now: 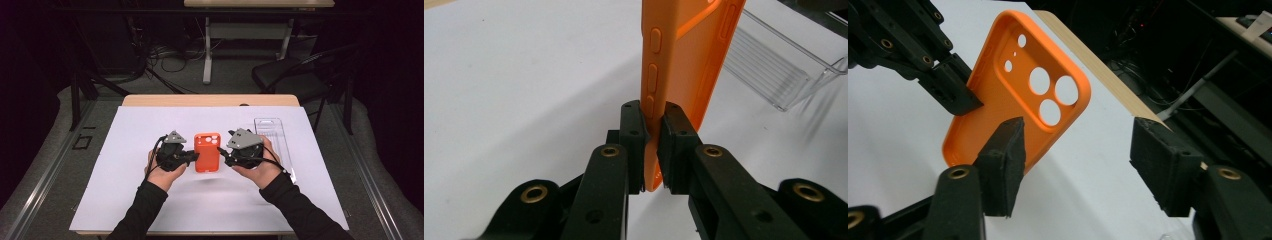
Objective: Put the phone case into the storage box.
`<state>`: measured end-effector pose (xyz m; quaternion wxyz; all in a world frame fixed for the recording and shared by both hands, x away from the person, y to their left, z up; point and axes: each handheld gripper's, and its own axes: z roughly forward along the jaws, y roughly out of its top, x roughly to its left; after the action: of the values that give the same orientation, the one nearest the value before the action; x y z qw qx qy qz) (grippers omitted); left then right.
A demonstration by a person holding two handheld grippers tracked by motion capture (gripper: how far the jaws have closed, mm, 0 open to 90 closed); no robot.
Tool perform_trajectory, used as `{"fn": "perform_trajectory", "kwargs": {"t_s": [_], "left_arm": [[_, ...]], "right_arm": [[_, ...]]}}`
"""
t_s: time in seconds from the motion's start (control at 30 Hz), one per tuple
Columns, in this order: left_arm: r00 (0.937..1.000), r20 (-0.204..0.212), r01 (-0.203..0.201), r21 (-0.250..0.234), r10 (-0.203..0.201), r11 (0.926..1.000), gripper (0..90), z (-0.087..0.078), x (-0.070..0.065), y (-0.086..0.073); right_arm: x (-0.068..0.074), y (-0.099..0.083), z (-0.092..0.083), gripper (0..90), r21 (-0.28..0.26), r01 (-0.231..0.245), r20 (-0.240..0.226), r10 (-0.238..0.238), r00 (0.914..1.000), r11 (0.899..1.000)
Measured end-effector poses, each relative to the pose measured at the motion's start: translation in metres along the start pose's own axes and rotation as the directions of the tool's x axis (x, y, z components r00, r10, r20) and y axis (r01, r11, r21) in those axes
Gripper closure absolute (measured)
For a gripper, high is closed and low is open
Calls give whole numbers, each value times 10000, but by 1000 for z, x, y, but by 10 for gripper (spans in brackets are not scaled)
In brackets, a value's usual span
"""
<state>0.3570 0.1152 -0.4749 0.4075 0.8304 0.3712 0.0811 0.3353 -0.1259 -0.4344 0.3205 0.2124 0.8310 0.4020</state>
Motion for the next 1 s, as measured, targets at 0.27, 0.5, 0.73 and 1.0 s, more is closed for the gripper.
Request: {"fn": "perform_trajectory", "kwargs": {"t_s": [0.27,0.5,0.73,1.0], "left_arm": [[9996,-132,236,-23,-236,9997,820,4,1,3],[9995,-181,252,-104,-254,9996,820,6,0,5],[9995,-177,253,-143,-255,9996,820,5,0,6],[9997,-165,179,-93,-180,9998,820,6,-2,7]], "right_arm": [[-1,8,7,509,284,597,271,-605,9978,9978],[3,19,11,554,529,1112,911,-1157,9891,9924],[3,22,17,616,541,1200,887,-1245,9883,9913],[3,23,18,704,589,1189,804,-1234,9891,9912]]}}
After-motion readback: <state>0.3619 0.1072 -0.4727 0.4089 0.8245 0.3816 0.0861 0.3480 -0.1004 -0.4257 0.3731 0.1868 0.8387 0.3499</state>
